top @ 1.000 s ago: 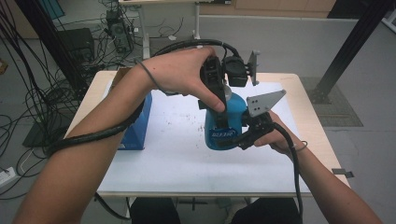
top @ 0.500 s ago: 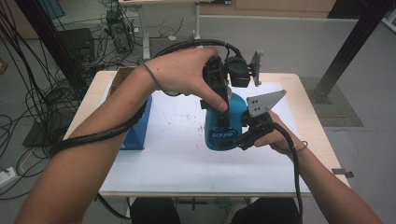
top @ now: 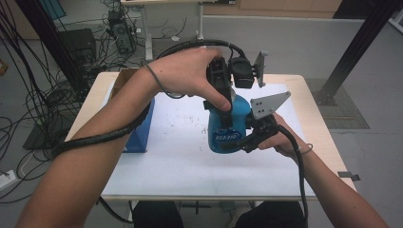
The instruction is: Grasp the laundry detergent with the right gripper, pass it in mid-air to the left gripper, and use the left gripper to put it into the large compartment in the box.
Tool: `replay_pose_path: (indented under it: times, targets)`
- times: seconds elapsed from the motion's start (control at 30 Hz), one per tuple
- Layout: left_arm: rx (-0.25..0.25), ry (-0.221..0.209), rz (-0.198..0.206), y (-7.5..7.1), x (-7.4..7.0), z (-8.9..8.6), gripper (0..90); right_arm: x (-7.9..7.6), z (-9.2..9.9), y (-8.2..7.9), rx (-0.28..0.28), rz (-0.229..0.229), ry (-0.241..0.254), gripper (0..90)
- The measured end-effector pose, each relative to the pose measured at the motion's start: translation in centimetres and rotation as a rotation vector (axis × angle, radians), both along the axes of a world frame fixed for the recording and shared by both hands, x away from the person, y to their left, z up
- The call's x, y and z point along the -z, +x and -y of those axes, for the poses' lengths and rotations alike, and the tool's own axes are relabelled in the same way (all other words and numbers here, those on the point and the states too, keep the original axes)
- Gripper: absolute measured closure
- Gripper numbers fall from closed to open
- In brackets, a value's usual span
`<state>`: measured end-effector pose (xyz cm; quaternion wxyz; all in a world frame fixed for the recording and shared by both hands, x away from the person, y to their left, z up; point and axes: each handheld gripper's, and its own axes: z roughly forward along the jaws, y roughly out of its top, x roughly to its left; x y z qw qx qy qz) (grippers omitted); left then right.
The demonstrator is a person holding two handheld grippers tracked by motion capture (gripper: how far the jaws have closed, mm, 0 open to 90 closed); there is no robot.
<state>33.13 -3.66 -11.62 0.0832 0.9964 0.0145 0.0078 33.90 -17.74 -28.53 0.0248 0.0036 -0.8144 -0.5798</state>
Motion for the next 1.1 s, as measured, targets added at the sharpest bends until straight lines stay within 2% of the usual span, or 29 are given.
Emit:
replay_pose_path:
  times: [0.5,1.1]
  targets:
    - [-0.013,0.0,-0.014,0.29,0.21,-0.09,37.8,0.25,-0.05,0.12,-0.001,-0.012,0.0,40.5]
    - [-0.017,0.013,-0.01,0.04,-0.01,-0.12,37.8,0.1,-0.1,-0.01,0.002,-0.005,0.003,40.7]
